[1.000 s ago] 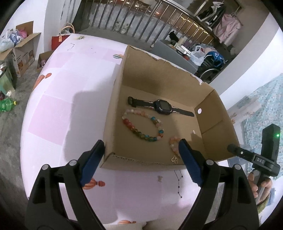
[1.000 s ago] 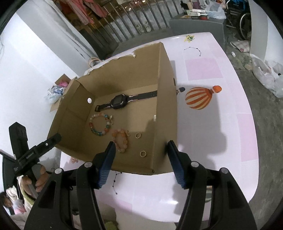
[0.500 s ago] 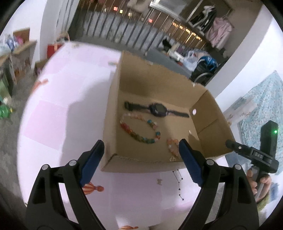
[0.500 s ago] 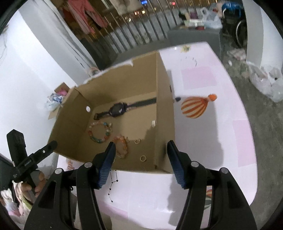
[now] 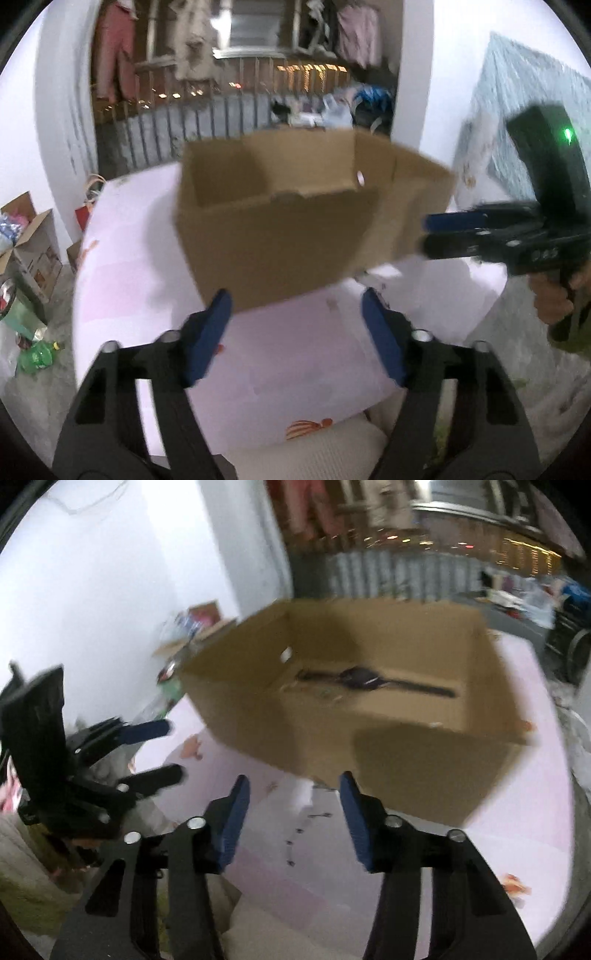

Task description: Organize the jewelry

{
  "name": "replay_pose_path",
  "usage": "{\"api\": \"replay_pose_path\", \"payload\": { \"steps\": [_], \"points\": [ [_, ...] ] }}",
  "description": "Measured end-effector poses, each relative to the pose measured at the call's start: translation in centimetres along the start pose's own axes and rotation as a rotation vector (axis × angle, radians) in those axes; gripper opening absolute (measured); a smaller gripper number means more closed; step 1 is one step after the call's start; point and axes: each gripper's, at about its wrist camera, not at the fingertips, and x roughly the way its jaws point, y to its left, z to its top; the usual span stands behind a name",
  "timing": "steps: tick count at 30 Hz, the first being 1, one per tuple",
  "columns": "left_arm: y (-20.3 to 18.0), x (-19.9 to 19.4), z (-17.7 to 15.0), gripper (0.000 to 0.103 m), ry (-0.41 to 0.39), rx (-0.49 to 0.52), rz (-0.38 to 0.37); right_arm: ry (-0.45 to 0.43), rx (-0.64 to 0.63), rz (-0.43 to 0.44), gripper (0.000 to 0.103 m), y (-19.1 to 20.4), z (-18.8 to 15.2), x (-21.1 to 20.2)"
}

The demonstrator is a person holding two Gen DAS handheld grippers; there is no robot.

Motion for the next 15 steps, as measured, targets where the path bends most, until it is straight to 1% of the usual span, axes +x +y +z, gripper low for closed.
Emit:
{"api": "replay_pose_path", "payload": {
  "steps": [1,2,3,4,5,8,11,15],
  "points": [
    [-0.1,0.7,-0.2,0.060,0.014,0.001,-0.024,0.020,-0.005,0.021,0.044,0.2,0.0,1.3],
    [-0.1,1.3,-0.4,0.054,0.027,0.002,-0.036,0.037,-0.011,0.028,0.040,0.3,0.0,2.2],
    [0.0,1.7,-0.6,0.051,0.039,0.006,-0.045,0.055,-0.029,0.028,0.038,0.5,0.0,3.3],
    [0.0,2.4,-0.8,0.045,0.059,0.019,-0.053,0.065,-0.044,0.027,0.035,0.6,0.0,4.0],
    [0.0,2.9,-1.0,0.039,0.074,0.032,-0.053,0.079,-0.063,0.032,0.034,0.7,0.0,4.7],
    [0.2,3.9,-1.4,0.027,0.109,0.046,-0.068,0.104,-0.123,0.034,0.030,1.4,0.1,6.1],
    [0.3,4.5,-1.6,0.021,0.128,0.050,-0.082,0.126,-0.172,0.025,0.027,1.7,0.2,7.0],
    [0.4,5.0,-1.9,0.020,0.141,0.051,-0.092,0.146,-0.235,0.010,0.024,2.3,0.5,8.1]
  ]
}}
